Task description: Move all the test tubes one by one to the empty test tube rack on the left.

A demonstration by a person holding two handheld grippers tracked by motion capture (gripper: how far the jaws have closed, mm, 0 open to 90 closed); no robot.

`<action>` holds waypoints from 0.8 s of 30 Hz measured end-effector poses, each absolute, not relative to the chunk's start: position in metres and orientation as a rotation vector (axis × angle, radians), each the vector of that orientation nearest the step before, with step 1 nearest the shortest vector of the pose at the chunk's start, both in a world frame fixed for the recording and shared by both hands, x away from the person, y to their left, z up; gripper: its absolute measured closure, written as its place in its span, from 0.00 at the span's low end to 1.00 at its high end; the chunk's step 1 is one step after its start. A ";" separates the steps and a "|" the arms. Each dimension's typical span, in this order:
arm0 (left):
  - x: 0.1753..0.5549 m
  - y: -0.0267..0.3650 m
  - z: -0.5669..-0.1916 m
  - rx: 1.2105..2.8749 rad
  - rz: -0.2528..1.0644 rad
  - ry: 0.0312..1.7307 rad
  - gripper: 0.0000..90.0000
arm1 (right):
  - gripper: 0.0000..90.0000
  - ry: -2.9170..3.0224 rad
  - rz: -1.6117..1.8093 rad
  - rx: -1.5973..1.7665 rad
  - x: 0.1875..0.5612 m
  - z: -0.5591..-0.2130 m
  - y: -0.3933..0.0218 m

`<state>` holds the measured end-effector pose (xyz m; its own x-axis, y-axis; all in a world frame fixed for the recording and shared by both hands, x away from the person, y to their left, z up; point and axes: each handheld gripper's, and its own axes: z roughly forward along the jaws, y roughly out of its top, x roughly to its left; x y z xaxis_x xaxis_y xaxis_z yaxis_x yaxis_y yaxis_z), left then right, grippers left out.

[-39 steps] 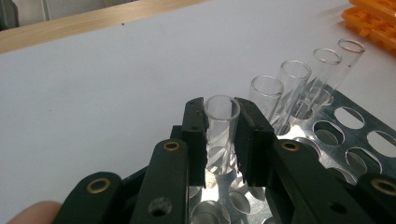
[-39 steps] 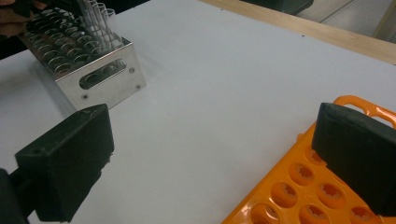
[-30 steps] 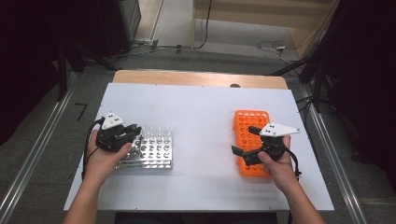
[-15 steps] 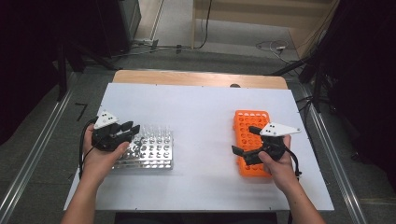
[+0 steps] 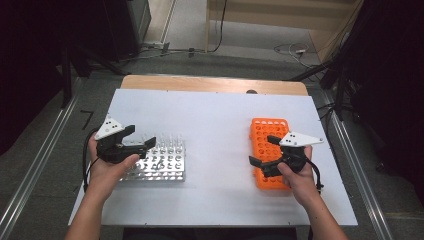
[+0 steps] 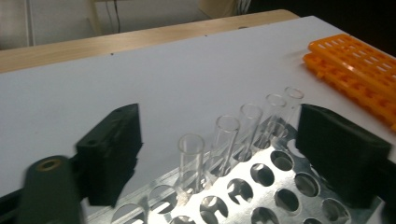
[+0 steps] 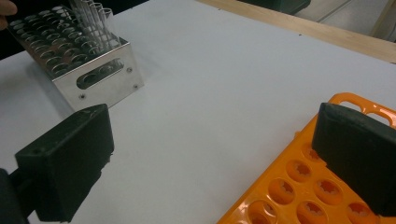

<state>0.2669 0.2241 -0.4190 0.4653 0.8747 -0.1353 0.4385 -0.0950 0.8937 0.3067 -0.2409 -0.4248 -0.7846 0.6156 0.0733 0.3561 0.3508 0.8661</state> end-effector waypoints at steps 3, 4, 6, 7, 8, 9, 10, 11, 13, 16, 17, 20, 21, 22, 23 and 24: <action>0.264 0.220 -0.417 1.719 0.538 1.103 0.01 | 0.00 2.351 1.418 0.873 0.304 -0.428 -0.243; 0.262 0.219 -0.417 1.724 0.532 1.086 0.00 | 0.00 2.349 1.418 0.874 0.304 -0.428 -0.243; 0.259 0.216 -0.417 1.720 0.523 1.056 0.00 | 0.00 2.346 1.423 0.875 0.303 -0.428 -0.244; 0.257 0.215 -0.417 1.715 0.517 1.041 0.00 | 0.00 2.343 1.425 0.876 0.302 -0.428 -0.245; 0.255 0.215 -0.417 1.711 0.511 1.023 0.00 | 0.00 2.339 1.424 0.874 0.301 -0.428 -0.246; 0.253 0.214 -0.417 1.706 0.508 1.012 0.00 | 0.00 2.336 1.421 0.878 0.299 -0.428 -0.248; 0.252 0.214 -0.417 1.703 0.505 1.002 0.00 | 0.00 2.336 1.421 0.878 0.299 -0.428 -0.248; 0.250 0.213 -0.417 1.697 0.501 0.993 0.00 | 0.00 2.334 1.420 0.879 0.298 -0.429 -0.250; 0.246 0.213 -0.417 1.689 0.497 0.984 0.00 | 0.00 2.329 1.417 0.883 0.296 -0.430 -0.254; 0.239 0.212 -0.419 1.685 0.512 0.974 0.00 | 0.00 2.319 1.412 0.901 0.293 -0.431 -0.262; 0.237 0.212 -0.420 1.685 0.514 0.972 0.00 | 0.00 2.314 1.411 0.901 0.292 -0.431 -0.265; 0.230 0.213 -0.423 1.681 0.521 0.968 0.00 | 0.00 2.299 1.399 0.928 0.289 -0.432 -0.276; 0.228 0.213 -0.424 1.675 0.520 0.969 0.00 | 0.00 2.299 1.399 0.928 0.289 -0.432 -0.276; 0.226 0.214 -0.425 1.674 0.522 0.972 0.00 | 0.00 2.295 1.394 0.932 0.288 -0.433 -0.279; 0.224 0.215 -0.426 1.668 0.525 0.975 0.00 | 0.00 2.289 1.392 0.938 0.288 -0.433 -0.281; 0.222 0.216 -0.427 1.667 0.521 0.975 0.00 | 0.00 2.277 1.393 0.955 0.287 -0.433 -0.287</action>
